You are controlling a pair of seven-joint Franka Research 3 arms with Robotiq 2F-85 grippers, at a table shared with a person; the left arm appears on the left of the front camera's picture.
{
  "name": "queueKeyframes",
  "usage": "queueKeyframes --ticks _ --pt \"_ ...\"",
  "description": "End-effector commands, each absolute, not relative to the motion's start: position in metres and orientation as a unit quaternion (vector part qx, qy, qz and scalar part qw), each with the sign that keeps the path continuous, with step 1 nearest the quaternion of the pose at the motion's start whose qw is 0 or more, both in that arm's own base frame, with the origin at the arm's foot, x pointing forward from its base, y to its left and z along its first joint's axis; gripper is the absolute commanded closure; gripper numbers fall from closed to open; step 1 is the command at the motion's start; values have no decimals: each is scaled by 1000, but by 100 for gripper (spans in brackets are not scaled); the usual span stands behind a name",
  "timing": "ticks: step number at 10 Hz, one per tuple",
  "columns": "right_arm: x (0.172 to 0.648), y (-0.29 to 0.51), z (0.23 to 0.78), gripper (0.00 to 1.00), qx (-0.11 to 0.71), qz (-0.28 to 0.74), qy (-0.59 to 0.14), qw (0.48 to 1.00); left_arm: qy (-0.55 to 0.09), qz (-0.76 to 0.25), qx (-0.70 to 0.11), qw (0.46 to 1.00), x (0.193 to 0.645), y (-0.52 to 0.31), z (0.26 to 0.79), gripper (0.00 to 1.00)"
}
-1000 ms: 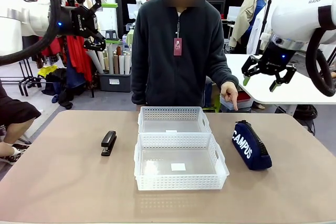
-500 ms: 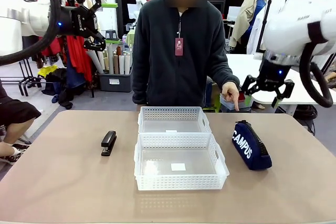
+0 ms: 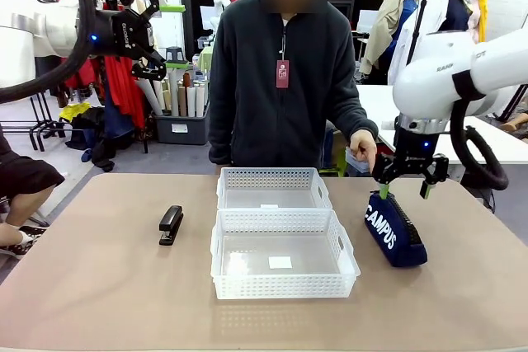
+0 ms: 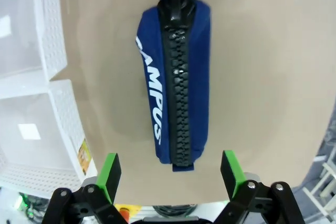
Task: Distribute items into two baskets.
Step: Pick up the Pencil pouch that the person points to.
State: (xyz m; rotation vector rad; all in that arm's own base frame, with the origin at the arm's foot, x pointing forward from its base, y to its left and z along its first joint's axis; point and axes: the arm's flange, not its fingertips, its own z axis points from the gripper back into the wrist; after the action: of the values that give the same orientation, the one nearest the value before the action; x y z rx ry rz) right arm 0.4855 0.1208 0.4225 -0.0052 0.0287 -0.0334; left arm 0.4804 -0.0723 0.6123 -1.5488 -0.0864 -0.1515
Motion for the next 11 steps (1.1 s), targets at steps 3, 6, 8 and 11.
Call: queueKeyframes --ticks 3,6,8,11 --pt "509 125 396 0 -29 1 33 999 -41 -70 -699 711 480 -71 613 0" --pt "516 119 378 0 -39 -9 34 999 -41 -70 -699 711 480 -71 613 0" --pt "514 118 369 7 -37 2 26 999 -41 -70 -699 711 480 -71 613 0" --pt "514 119 366 66 -32 -5 21 999 -41 -70 -699 711 480 -71 613 0"
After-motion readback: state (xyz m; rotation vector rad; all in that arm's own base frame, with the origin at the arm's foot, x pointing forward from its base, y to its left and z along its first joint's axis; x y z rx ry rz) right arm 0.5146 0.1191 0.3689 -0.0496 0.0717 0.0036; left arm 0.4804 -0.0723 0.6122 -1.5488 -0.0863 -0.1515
